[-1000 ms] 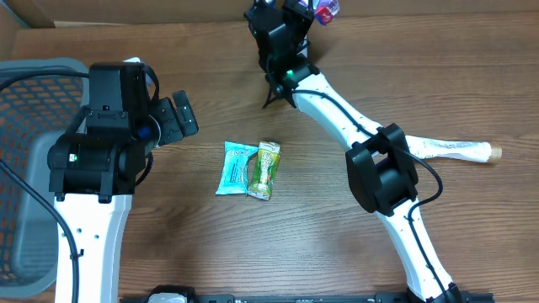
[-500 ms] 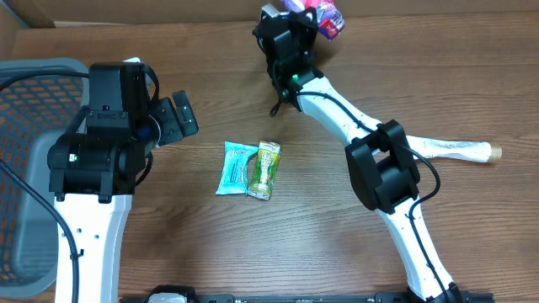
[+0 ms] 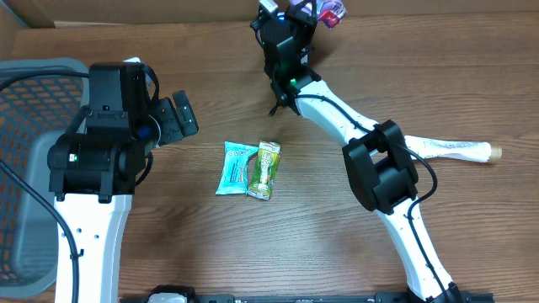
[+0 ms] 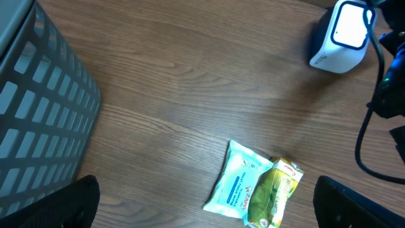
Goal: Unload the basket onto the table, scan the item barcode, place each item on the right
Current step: 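Hold the bag's barcode side in front of the white scanner, then carry the bag to the right and drop it beside the tube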
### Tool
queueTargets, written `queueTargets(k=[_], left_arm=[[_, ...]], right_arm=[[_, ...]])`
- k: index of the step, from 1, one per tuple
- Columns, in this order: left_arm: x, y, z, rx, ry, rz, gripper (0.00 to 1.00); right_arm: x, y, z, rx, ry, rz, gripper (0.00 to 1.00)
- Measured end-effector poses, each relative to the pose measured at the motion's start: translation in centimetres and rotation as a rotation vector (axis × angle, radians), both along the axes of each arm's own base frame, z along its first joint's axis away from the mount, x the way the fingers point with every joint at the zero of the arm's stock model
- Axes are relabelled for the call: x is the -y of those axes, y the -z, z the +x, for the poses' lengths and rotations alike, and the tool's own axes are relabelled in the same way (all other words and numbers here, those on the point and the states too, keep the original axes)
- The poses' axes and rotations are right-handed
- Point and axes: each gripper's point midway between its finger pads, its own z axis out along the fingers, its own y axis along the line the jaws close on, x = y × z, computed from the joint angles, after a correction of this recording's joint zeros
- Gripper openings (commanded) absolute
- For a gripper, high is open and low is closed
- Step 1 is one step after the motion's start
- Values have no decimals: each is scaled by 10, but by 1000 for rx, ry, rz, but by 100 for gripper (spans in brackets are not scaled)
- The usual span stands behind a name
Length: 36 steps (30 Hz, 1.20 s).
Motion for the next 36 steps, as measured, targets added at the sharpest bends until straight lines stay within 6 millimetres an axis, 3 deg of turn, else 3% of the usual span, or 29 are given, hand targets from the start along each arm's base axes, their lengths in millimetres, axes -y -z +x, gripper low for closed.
queueTargets(k=[6, 16, 22, 26, 31, 34, 36], left_arm=[[0, 0, 0, 0, 0, 0, 100], [0, 0, 0, 0, 0, 0, 99], [0, 0, 0, 0, 0, 0, 99], [0, 0, 0, 0, 0, 0, 100], [0, 0, 0, 0, 0, 0, 100], [0, 0, 0, 0, 0, 0, 100], [0, 0, 0, 0, 0, 0, 100]], right_arm=[[-7, 0, -5, -8, -1, -21, 4], [-3, 7, -9, -41, 25, -4, 4], [2, 10, -35, -209, 9, 39, 4], [-3, -23, -71, -322, -88, 212, 4], [-6, -100, -132, -328, -173, 706, 4], [10, -142, -176, -364, -174, 1014, 4], [32, -159, -198, -389, -130, 1195, 4]])
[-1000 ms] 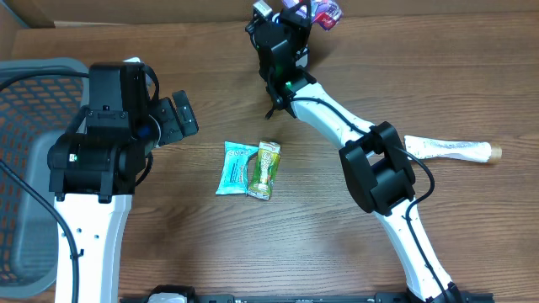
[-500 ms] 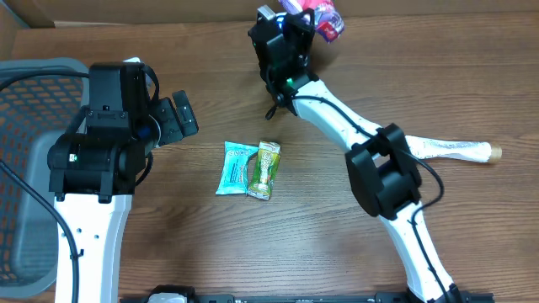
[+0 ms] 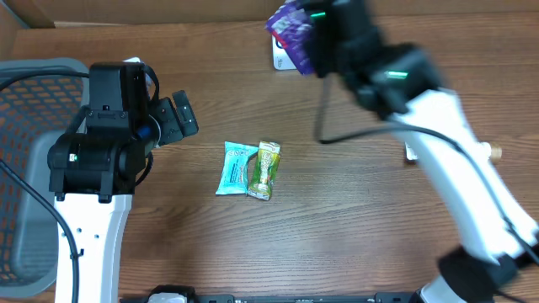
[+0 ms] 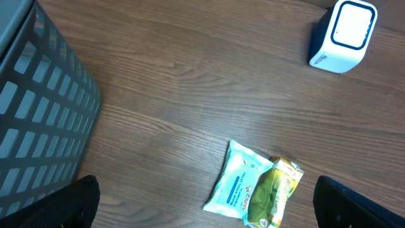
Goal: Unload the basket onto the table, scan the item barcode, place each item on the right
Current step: 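Carry the bag to the right and drop it beside the tube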
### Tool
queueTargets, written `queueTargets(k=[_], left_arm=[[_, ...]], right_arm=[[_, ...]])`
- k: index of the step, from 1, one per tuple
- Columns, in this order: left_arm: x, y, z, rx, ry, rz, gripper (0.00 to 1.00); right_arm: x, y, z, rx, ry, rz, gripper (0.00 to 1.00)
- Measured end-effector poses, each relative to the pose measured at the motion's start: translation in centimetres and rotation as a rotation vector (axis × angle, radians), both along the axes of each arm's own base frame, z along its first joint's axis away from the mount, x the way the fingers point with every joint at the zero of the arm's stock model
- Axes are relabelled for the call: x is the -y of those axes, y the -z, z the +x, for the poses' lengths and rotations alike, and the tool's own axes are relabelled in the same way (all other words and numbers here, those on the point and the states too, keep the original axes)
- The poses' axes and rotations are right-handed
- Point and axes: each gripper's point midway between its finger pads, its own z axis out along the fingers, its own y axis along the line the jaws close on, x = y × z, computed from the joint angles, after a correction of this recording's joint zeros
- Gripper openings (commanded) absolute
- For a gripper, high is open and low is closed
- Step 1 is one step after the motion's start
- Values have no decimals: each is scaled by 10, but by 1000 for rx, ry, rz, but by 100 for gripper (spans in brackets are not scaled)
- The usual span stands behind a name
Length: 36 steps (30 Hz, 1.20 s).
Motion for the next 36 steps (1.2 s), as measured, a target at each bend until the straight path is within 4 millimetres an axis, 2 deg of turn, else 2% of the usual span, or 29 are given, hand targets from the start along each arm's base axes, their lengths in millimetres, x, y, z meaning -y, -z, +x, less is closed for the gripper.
queueTargets(k=[3, 5, 6, 8, 10, 13, 19, 21, 26, 28, 32, 36], left_arm=[[0, 0, 0, 0, 0, 0, 100], [0, 0, 0, 0, 0, 0, 100], [0, 0, 0, 0, 0, 0, 100], [0, 0, 0, 0, 0, 0, 100], [0, 0, 0, 0, 0, 0, 99], [0, 0, 0, 1, 0, 0, 99], [0, 0, 0, 0, 0, 0, 99], [0, 0, 0, 0, 0, 0, 99], [0, 0, 0, 0, 0, 0, 100], [0, 0, 0, 0, 0, 0, 100], [0, 0, 0, 1, 0, 0, 99], [0, 0, 0, 0, 0, 0, 100]], right_arm=[[53, -1, -17, -137, 179, 212, 4], [93, 14, -20, -238, 342, 311, 4], [106, 21, -19, -266, 398, 338, 4], [143, 41, -10, -309, 533, 398, 4], [178, 67, -3, -341, 655, 435, 4], [227, 117, -3, -404, 828, 479, 4], [292, 206, -15, -443, 1045, 552, 4], [304, 228, -16, -426, 1069, 563, 6], [310, 269, -26, -426, 1081, 558, 38], [310, 275, -27, -420, 1074, 555, 54], [311, 277, -27, -415, 1067, 546, 73], [306, 277, -33, -460, 1042, 530, 80]])
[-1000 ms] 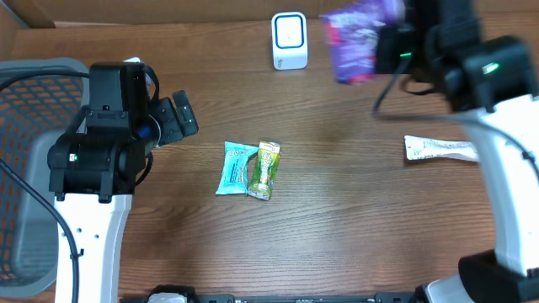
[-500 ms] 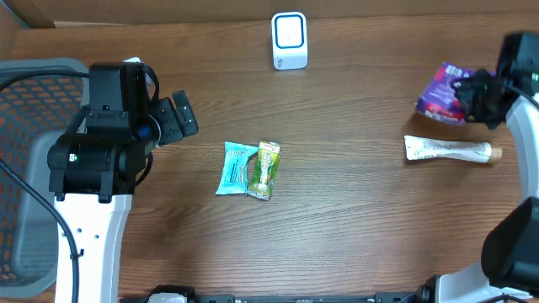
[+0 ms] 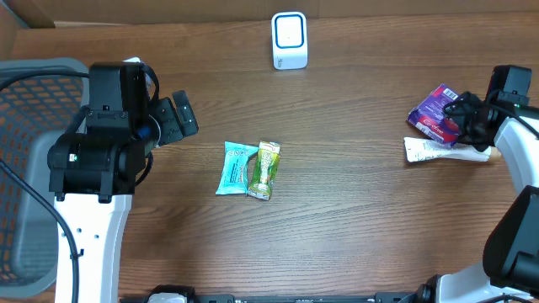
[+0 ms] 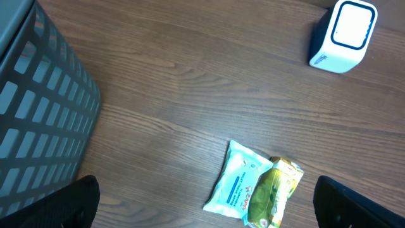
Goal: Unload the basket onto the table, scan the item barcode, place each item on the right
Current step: 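Carry the bag to the right and drop it beside the tube, then move the right gripper to the yellow POKKA pouch and grasp it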
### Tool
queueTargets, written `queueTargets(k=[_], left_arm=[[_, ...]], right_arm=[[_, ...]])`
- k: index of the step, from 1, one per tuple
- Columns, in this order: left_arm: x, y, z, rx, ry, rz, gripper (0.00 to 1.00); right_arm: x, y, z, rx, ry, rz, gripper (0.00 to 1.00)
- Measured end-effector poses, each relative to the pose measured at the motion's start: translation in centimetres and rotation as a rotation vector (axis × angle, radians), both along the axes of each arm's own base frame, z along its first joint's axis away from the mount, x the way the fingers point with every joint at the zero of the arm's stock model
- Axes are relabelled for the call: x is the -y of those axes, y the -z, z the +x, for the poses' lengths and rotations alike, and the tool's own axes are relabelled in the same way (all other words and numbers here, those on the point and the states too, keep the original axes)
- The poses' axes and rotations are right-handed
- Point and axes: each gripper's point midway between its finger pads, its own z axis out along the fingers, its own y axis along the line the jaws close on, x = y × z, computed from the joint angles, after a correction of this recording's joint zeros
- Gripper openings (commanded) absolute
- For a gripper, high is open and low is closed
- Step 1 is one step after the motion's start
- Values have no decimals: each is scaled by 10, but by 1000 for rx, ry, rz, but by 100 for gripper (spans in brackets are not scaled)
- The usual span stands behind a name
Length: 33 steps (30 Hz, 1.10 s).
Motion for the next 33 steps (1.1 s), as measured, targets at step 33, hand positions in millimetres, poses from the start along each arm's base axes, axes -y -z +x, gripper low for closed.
queueTargets(k=[33], left_arm=[[0, 0, 0, 0, 0, 0, 100]], right_arm=[[-389, -35, -80, -14, -970, 349, 75]])
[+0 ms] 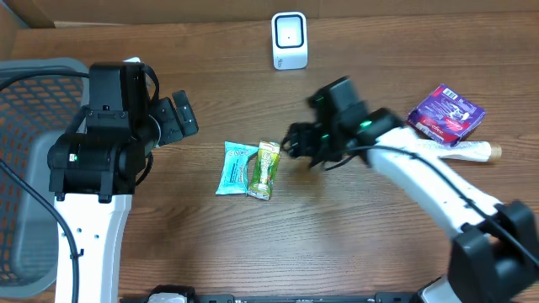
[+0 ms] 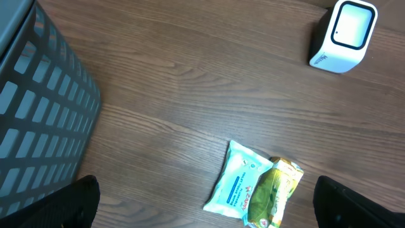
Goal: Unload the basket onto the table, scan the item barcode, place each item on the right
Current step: 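Move the right gripper to the yellow POKKA pouch and grasp it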
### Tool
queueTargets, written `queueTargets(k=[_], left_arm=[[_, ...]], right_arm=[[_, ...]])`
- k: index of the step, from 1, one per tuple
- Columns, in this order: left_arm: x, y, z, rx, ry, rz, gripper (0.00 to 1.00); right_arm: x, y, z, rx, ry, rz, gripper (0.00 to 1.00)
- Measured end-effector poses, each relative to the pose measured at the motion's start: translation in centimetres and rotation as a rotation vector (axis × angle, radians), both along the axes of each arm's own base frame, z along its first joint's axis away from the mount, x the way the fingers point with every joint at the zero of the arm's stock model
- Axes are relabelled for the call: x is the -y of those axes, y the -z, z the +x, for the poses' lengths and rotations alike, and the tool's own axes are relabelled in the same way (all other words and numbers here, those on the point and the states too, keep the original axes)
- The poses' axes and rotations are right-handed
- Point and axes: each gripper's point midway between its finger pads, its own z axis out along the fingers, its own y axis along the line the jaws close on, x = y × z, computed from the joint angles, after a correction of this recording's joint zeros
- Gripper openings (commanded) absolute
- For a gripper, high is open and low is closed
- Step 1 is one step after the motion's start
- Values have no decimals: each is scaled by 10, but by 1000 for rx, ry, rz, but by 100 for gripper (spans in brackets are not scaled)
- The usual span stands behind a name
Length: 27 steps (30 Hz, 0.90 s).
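Note:
The white scanner [image 1: 289,40] stands at the table's back, also seen as the scanner [image 2: 342,35] in the left wrist view. A blue packet [image 1: 236,167] and a green packet [image 1: 267,168] lie side by side mid-table. A purple packet [image 1: 446,112] rests at the right, partly on a white tube [image 1: 450,150]. My right gripper [image 1: 293,143] is low, just right of the green packet, blurred, jaws apparently open and empty. My left gripper [image 1: 181,114] hangs open and empty left of the packets; its fingertips [image 2: 79,196] frame the blue packet [image 2: 237,180] and green packet [image 2: 273,193].
A grey mesh basket [image 1: 29,126] takes up the left edge, right beside the left arm; its wall [image 2: 38,107] fills the left of the wrist view. Bare wooden table lies between the scanner and the packets.
My right gripper was at the far right, shut on the purple packet over the tube. The packet now lies there, let go, and the gripper is mid-table beside the green packet. Left arm unchanged.
My right gripper held the purple packet close in front of the scanner at the back. Then it held it raised, still near the scanner. Then it was at the right edge over the tube. Now the packet rests there and the gripper is by the green packet.

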Motion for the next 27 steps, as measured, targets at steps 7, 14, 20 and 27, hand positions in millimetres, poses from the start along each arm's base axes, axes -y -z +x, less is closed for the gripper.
queueTargets(k=[7, 14, 20, 27], left_arm=[[0, 0, 0, 0, 0, 0, 99], [0, 0, 0, 0, 0, 0, 100], [0, 0, 0, 0, 0, 0, 100], [0, 0, 0, 0, 0, 0, 100]], right_arm=[[-39, 37, -32, -50, -22, -93, 72], [-48, 73, -39, -79, -12, -166, 71], [-48, 88, -35, -84, 4, -186, 63], [-34, 92, -35, -114, 27, -221, 44]])
